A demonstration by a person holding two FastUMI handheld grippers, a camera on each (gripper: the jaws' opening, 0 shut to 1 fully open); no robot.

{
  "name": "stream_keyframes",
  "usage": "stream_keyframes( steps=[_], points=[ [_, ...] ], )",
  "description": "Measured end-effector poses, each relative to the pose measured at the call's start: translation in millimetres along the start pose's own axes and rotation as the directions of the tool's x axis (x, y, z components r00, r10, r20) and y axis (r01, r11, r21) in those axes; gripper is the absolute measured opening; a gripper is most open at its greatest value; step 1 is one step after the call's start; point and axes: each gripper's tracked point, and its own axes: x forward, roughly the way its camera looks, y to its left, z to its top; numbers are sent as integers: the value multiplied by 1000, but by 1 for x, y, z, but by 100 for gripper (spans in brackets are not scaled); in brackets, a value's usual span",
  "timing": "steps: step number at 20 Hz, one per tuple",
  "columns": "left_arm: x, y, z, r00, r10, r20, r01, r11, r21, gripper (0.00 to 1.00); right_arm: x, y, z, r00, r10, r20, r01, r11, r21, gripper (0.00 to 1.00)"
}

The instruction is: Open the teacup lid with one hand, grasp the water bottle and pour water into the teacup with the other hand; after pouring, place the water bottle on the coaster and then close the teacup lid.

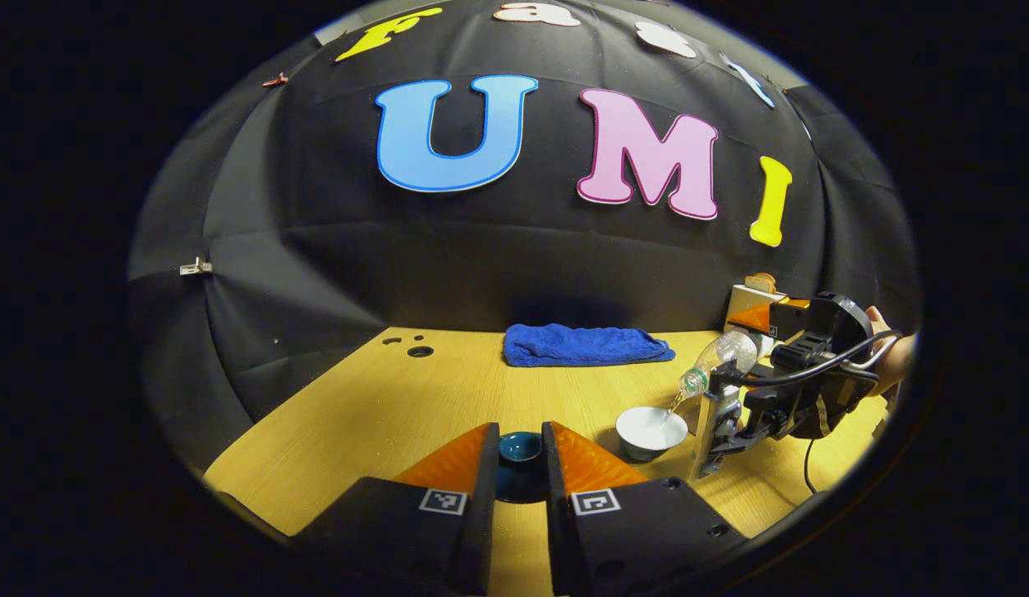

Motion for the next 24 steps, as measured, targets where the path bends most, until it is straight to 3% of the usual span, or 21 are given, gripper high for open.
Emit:
stream_keyframes(
  steps=[10, 11, 12, 23, 24],
  points=[
    [-2, 8, -1, 1000, 5, 2, -5, 1000, 13, 31, 7, -17, 5, 997, -65, 29, 67, 995, -74, 74],
    [-2, 9, -2, 1000, 5, 2, -5, 1000, 13, 28, 8, -17, 6, 997, -70, 33, 72, 994, -79, 75],
    [-2, 9, -1, 1000, 5, 2, -5, 1000, 14, 31, 8, -18, 6, 997, -75, 37, 78, 993, -85, 75],
    [-6, 12, -2, 1000, 15, 8, -15, 1000, 1, 31, 9, -32, 19, 980, -148, 129, 171, 967, -191, 74],
    [-6, 12, -2, 1000, 15, 7, -15, 1000, 0, 36, 9, -35, 19, 978, -159, 135, 184, 963, -199, 74]
  ],
)
